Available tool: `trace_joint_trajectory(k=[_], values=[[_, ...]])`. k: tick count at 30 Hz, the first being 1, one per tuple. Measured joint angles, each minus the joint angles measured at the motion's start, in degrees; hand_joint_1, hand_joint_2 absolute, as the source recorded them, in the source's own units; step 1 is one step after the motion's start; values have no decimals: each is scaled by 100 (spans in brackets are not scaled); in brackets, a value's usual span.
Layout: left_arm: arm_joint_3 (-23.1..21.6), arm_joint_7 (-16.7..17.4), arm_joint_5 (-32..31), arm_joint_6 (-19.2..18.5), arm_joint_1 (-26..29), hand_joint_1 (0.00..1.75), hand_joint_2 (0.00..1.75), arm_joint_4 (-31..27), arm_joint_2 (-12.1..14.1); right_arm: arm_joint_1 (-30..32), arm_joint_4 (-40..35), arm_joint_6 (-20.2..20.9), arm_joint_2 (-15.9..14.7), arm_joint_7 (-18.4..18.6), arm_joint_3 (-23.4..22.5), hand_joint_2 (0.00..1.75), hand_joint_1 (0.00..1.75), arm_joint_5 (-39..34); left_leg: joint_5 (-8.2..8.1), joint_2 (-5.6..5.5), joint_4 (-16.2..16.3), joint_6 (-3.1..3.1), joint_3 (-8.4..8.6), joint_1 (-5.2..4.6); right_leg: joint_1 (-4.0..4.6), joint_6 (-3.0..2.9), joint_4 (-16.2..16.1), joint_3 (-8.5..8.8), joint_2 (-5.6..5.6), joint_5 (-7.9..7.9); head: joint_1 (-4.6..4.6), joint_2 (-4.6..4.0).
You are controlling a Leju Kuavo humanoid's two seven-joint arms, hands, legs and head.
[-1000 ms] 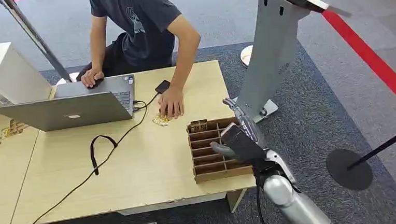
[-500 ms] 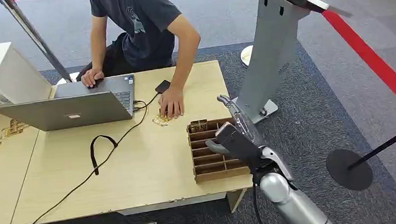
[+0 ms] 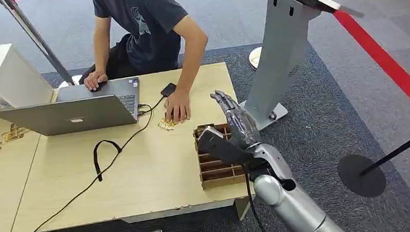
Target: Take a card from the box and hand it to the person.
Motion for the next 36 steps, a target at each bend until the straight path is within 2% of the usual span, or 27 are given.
trace_joint_trajectory(k=[10,11,13,14,16,17,19,20,23,36], values=[[20,111,155,83,0,0,0,-2,-13,-305,295,245,260,87,374,175,0,188,0,-1,0,0,-1,0,0,0,2,0,0,0,0,0],[22,114,155,83,0,0,0,0,-13,-322,319,260,289,87,411,175,23,183,0,0,0,0,-1,0,0,0,2,0,0,0,-2,0],[22,114,142,81,-2,0,0,-2,-15,-377,439,243,363,133,498,175,23,205,0,0,0,0,0,0,0,0,2,0,0,0,-2,0],[22,114,124,74,-3,0,0,-2,-15,-395,511,216,406,174,527,175,108,246,0,-1,0,-1,0,0,0,0,2,0,0,0,0,0],[22,111,94,55,0,0,0,-2,-15,-423,656,120,461,280,601,175,108,341,1,-1,0,-1,0,0,0,0,2,0,0,0,-2,0],[22,111,76,52,1,0,0,-2,-15,-436,743,50,479,365,618,175,129,417,1,-1,0,-2,0,0,0,0,2,0,0,0,0,0],[22,107,68,50,-1,0,0,-2,-15,-473,900,-79,516,514,649,175,129,542,2,-1,0,-2,0,0,0,0,3,0,0,0,0,0],[20,109,65,48,0,0,0,-2,-15,-486,966,-125,527,566,656,175,134,544,2,-1,0,-2,0,0,0,0,2,0,0,0,0,0],[22,109,68,46,1,0,0,-2,-15,-503,1172,-179,575,612,669,175,140,432,2,-1,0,-3,0,0,0,0,2,0,0,0,0,0],[22,155,114,57,8,0,0,-2,-15,-600,1655,-562,619,715,675,175,134,325,2,0,0,-3,3,0,0,0,2,0,0,0,0,0]])
